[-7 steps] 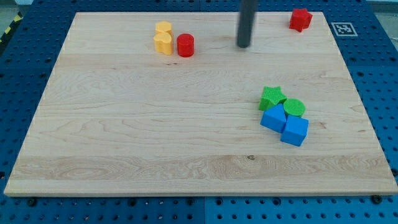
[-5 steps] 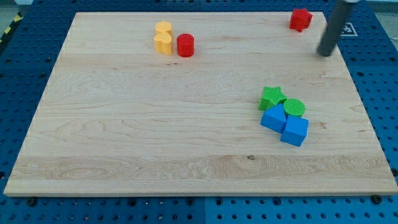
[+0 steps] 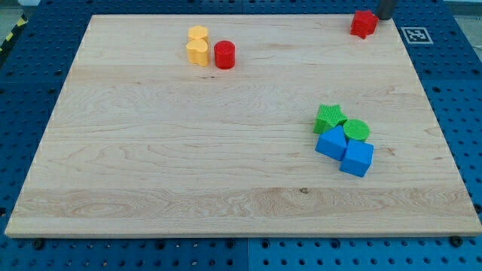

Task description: Move the red star towards the group of blocks

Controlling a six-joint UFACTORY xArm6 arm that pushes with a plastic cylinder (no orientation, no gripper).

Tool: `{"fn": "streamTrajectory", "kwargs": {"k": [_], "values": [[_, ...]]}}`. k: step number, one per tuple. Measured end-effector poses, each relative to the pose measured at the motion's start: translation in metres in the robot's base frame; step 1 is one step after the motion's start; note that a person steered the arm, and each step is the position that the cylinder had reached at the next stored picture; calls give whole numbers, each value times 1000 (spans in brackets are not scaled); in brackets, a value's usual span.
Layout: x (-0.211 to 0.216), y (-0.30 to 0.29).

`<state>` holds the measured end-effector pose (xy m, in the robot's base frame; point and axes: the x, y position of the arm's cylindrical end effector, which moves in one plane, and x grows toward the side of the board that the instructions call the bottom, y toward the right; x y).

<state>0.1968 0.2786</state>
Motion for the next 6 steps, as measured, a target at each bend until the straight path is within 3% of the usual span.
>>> {"fn": "streamTrajectory", "kwargs": {"k": [4,6], "values": [[37,-78],[69,-79]]}}
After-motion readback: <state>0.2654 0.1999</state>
